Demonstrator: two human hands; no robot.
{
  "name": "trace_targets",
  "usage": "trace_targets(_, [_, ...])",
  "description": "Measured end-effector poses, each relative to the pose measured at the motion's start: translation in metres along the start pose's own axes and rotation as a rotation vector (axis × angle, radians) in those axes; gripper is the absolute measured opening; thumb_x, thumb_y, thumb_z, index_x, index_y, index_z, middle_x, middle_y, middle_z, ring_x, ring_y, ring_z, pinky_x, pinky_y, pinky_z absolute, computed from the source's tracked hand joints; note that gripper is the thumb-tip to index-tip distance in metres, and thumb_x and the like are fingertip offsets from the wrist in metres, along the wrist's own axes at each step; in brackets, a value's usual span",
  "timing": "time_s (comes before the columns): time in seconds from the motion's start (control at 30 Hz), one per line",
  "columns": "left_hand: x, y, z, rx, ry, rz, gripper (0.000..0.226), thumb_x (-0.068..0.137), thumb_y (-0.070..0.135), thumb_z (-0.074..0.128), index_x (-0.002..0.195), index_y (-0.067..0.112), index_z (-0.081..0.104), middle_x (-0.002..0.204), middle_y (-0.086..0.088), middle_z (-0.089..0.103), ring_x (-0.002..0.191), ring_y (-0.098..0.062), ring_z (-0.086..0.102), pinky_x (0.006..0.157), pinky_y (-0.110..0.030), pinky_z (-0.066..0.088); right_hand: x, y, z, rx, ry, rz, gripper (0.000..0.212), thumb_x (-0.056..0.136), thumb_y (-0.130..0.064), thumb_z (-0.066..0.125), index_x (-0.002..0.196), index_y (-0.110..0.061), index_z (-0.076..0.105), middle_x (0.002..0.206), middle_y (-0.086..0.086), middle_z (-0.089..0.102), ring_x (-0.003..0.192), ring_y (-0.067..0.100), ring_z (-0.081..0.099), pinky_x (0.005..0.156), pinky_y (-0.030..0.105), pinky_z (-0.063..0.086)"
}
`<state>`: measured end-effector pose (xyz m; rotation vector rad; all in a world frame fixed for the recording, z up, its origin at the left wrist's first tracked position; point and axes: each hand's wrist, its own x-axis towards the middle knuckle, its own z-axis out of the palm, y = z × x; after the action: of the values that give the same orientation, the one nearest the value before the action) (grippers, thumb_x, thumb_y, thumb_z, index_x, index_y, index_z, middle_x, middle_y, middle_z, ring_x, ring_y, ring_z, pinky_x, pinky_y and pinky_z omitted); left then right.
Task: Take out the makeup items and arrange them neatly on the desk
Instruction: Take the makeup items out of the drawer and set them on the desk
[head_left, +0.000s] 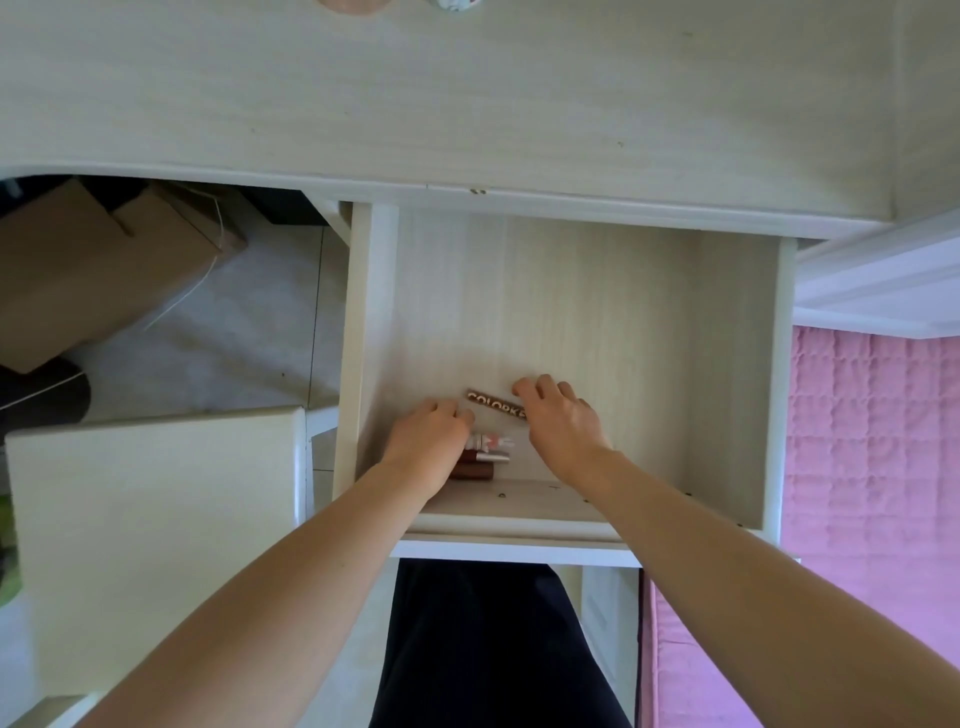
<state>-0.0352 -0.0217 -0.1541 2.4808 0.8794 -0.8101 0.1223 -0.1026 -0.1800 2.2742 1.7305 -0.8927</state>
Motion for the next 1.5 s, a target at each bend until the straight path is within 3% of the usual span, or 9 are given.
trace_targets(0.13, [0.003, -0.002, 0.004, -0.025, 0.033, 0.023, 0.03, 0.096, 0.015, 0.049, 0.126, 0.011, 0.046, 0.126, -0.008, 0.049, 0.116, -0.026, 0.044, 0.068, -0.03, 0.034, 0.006, -0.003, 0.001, 0.031, -0.017, 0.005, 0.057, 0.082, 0.002, 0.061, 0.129, -0.016, 0.034, 0.116, 0.008, 0.051, 0.101, 0.027, 0.051, 0.074, 0.035, 0.05])
trace_targets(0.3, [0.0, -0.009, 0.004, -0.088, 0.055, 0.018, 0.027, 0.093, 0.009, 0.052, 0.119, 0.009, 0.047, 0.113, -0.008, 0.055, 0.106, -0.024, 0.05, 0.069, -0.027, 0.033, 0.013, -0.007, -0.01, 0.151, -0.064, 0.036, 0.054, 0.081, 0.012, 0.045, 0.126, -0.015, 0.035, 0.116, 0.012, 0.045, 0.1, 0.029, 0.047, 0.077, 0.04, 0.051])
trace_targets(0.43, [-0.006, -0.013, -0.006, -0.247, 0.003, 0.026, 0.019, 0.091, 0.008, 0.053, 0.108, 0.007, 0.045, 0.097, -0.01, 0.061, 0.076, -0.021, 0.055, 0.055, -0.027, 0.033, 0.016, -0.002, -0.023, 0.27, -0.107, 0.099, 0.036, 0.086, 0.007, 0.04, 0.118, -0.008, 0.04, 0.112, 0.015, 0.039, 0.089, 0.031, 0.051, 0.071, 0.035, 0.042])
trace_targets(0.57, [-0.013, -0.015, -0.011, -0.399, -0.032, 0.043, 0.022, 0.09, 0.011, 0.053, 0.1, 0.016, 0.034, 0.08, -0.001, 0.047, 0.053, -0.009, 0.041, 0.044, -0.024, 0.024, 0.013, 0.002, -0.033, 0.392, -0.15, 0.18, 0.025, 0.09, -0.001, 0.04, 0.113, -0.007, 0.039, 0.097, 0.015, 0.052, 0.081, 0.032, 0.055, 0.069, 0.039, 0.045])
trace_targets(0.7, [-0.015, -0.018, -0.008, -0.493, -0.125, 0.005, 0.017, 0.092, 0.016, 0.048, 0.098, 0.02, 0.033, 0.077, 0.003, 0.043, 0.058, -0.014, 0.042, 0.048, -0.029, 0.028, 0.006, -0.003, -0.029, 0.375, -0.212, 0.13, 0.022, 0.093, -0.013, 0.046, 0.114, -0.012, 0.038, 0.091, 0.013, 0.058, 0.075, 0.028, 0.057, 0.065, 0.039, 0.049])
trace_targets(0.87, [-0.012, -0.017, -0.006, -0.413, -0.201, -0.044, 0.016, 0.088, 0.023, 0.065, 0.092, 0.018, 0.05, 0.085, -0.002, 0.057, 0.071, -0.019, 0.054, 0.061, -0.03, 0.041, 0.003, -0.022, -0.012, 0.334, -0.264, 0.045, 0.042, 0.088, -0.028, 0.065, 0.116, -0.013, 0.038, 0.098, 0.012, 0.059, 0.085, 0.03, 0.058, 0.074, 0.041, 0.05])
trace_targets(1.07, [-0.01, -0.016, -0.002, -0.315, -0.213, -0.06, 0.011, 0.086, 0.023, 0.066, 0.092, 0.014, 0.066, 0.093, -0.009, 0.068, 0.083, -0.025, 0.063, 0.069, -0.035, 0.052, 0.004, -0.033, 0.002, 0.337, -0.281, 0.008, 0.027, 0.088, -0.033, 0.061, 0.106, -0.015, 0.052, 0.104, 0.008, 0.058, 0.093, 0.029, 0.059, 0.079, 0.041, 0.05])
trace_targets(1.17, [-0.009, -0.016, 0.0, -0.374, -0.234, -0.066, 0.024, 0.085, 0.023, 0.066, 0.109, 0.019, 0.067, 0.099, -0.006, 0.069, 0.088, -0.025, 0.064, 0.077, -0.039, 0.055, 0.003, -0.028, 0.005, 0.266, -0.257, -0.047, 0.027, 0.088, -0.03, 0.062, 0.108, -0.013, 0.056, 0.113, 0.008, 0.052, 0.1, 0.029, 0.056, 0.081, 0.04, 0.048])
trace_targets(1.5, [-0.009, -0.016, -0.004, -0.335, -0.248, -0.085, 0.01, 0.089, 0.024, 0.063, 0.087, 0.014, 0.064, 0.089, -0.008, 0.066, 0.08, -0.026, 0.062, 0.064, -0.033, 0.046, -0.006, 0.002, 0.002, 0.165, -0.179, 0.038, 0.019, 0.091, -0.029, 0.059, 0.103, -0.014, 0.057, 0.108, 0.004, 0.048, 0.091, 0.03, 0.059, 0.068, 0.036, 0.046])
